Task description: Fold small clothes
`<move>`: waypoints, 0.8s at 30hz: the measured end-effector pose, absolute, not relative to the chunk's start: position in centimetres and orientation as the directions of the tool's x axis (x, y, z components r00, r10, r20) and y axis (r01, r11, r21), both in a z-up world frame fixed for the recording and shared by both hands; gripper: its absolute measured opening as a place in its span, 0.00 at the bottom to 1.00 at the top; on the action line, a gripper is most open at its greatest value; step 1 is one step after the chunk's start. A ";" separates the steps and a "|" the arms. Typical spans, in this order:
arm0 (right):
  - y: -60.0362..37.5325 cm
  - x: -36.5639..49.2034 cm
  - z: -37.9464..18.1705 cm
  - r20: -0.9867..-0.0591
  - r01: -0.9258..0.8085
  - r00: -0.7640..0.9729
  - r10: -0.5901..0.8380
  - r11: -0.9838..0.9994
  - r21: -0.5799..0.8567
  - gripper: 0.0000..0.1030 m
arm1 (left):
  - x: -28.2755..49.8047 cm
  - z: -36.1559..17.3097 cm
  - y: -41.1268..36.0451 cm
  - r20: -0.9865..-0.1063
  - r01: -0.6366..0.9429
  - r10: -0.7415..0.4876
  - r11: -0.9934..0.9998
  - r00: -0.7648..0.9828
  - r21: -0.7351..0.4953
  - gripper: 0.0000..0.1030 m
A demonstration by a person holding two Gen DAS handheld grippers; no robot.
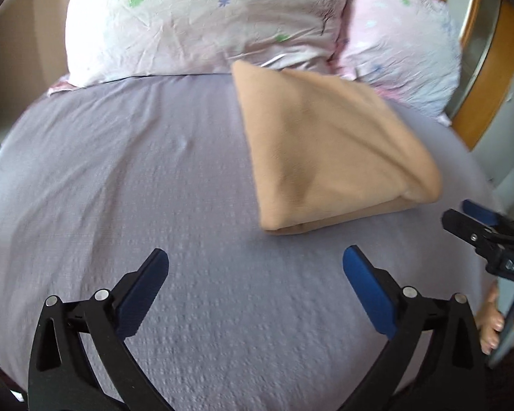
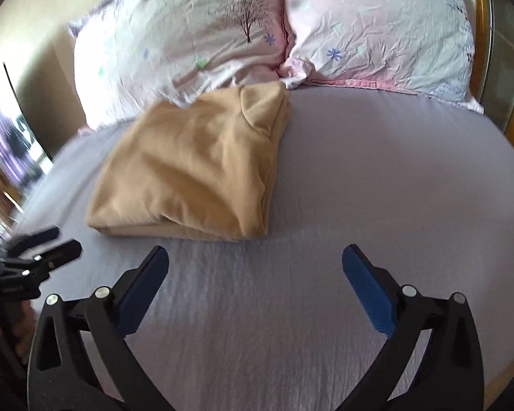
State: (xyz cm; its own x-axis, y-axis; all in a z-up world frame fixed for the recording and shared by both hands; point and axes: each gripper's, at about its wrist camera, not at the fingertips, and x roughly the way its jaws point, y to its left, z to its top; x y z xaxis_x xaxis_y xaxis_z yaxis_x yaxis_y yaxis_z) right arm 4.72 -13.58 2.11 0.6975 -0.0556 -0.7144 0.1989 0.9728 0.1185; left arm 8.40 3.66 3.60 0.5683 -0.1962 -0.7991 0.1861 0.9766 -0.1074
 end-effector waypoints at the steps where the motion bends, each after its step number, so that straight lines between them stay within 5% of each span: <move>1: -13.4 4.7 1.7 -0.722 0.204 0.688 -0.069 0.974 0.101 0.98 | 8.7 3.3 3.4 -0.811 0.181 -0.175 0.980 0.558 -0.087 0.99; 13: -10.3 5.7 -0.7 -0.761 0.171 0.634 -0.140 0.984 -0.039 0.98 | 9.3 1.6 2.6 -0.848 0.179 -0.083 0.984 0.523 0.015 0.99; 24: -10.3 5.8 -1.1 -0.782 0.164 0.614 -0.111 0.986 -0.011 0.98 | 9.0 1.7 2.4 -0.847 0.188 -0.086 0.982 0.524 0.016 0.99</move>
State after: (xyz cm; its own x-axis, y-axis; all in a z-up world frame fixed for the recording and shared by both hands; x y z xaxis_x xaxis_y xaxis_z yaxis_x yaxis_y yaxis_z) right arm 5.83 -10.30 -1.08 0.6138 -0.1107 -0.7817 0.1642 0.9864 -0.0107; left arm 8.96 2.44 1.71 0.5244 -0.0862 -0.8471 0.1877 0.9821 0.0163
